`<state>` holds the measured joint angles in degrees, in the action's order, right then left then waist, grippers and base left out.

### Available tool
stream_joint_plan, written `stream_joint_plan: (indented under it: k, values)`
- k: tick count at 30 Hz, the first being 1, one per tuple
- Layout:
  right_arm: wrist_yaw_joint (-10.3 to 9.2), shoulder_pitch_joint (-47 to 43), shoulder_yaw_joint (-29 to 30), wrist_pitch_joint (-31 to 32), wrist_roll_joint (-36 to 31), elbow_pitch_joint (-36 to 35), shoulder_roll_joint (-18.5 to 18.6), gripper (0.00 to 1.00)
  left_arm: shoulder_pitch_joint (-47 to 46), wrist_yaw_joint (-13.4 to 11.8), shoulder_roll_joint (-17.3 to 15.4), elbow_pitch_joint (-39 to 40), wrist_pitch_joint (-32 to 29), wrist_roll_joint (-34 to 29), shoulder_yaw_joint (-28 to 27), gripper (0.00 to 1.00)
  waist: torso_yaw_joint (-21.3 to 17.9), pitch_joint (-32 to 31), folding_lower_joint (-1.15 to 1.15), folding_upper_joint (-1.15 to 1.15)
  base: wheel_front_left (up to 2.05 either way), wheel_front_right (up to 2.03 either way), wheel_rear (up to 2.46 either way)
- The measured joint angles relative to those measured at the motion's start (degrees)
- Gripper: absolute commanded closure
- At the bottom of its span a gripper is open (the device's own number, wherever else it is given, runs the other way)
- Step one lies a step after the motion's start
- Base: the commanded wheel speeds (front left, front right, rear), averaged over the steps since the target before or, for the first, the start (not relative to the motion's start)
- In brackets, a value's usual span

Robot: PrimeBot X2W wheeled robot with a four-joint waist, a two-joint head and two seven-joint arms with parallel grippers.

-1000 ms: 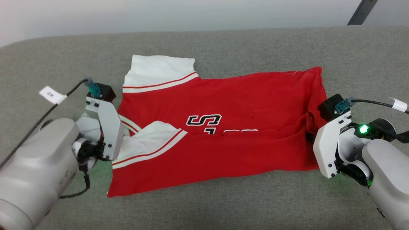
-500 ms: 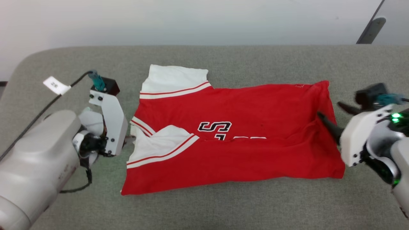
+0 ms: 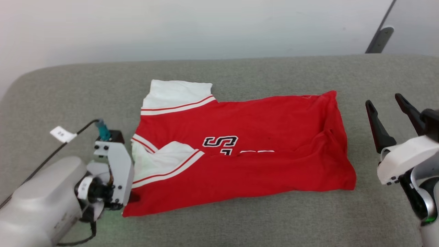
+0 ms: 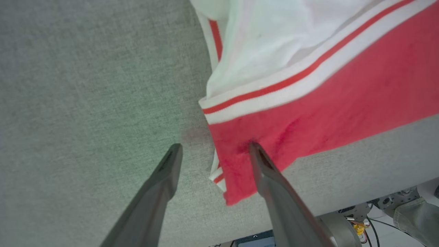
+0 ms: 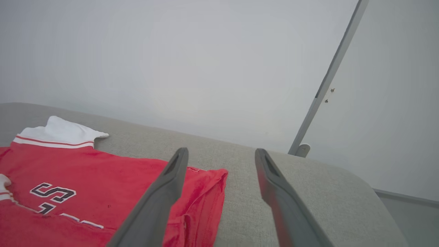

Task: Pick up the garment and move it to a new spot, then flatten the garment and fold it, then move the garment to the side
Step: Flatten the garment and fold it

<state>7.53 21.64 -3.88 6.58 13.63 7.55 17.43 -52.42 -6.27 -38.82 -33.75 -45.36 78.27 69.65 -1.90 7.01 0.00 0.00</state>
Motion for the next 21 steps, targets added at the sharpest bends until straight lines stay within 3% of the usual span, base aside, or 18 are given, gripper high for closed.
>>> stream_joint_plan:
  k: [12, 13, 14, 21]
  values:
    - [0.0, -6.25, 5.44, 5.09, -2.74, -11.62, -5.44, 0.0, 4.69, -0.77, -1.0, -3.41, 3.3, 3.41, -2.31, 0.0, -2.98, 2.12, 0.0, 0.0, 0.0, 0.0, 0.0]
    - [0.0, -6.53, 5.65, 5.58, -2.72, -12.09, -5.76, 0.0, 4.73, -0.47, -0.9, -3.86, 3.28, 3.55, -2.44, 0.36, -3.12, 2.29, 0.0, 0.0, 0.0, 0.0, 0.0]
    - [0.0, -6.89, 5.6, 6.49, -2.6, -12.33, -5.88, 0.0, 4.84, -0.21, -0.73, -4.28, 3.25, 3.98, -2.66, 1.0, -3.24, 2.45, 0.0, 0.0, 0.0, 0.0, 0.0]
    - [0.0, -8.94, 4.85, 17.64, -0.82, -13.61, -4.92, 0.0, 5.04, 1.8, 0.29, -6.49, 3.12, 4.32, -2.68, 1.0, -3.14, 2.75, 0.0, 0.0, 0.0, 0.0, 0.0]
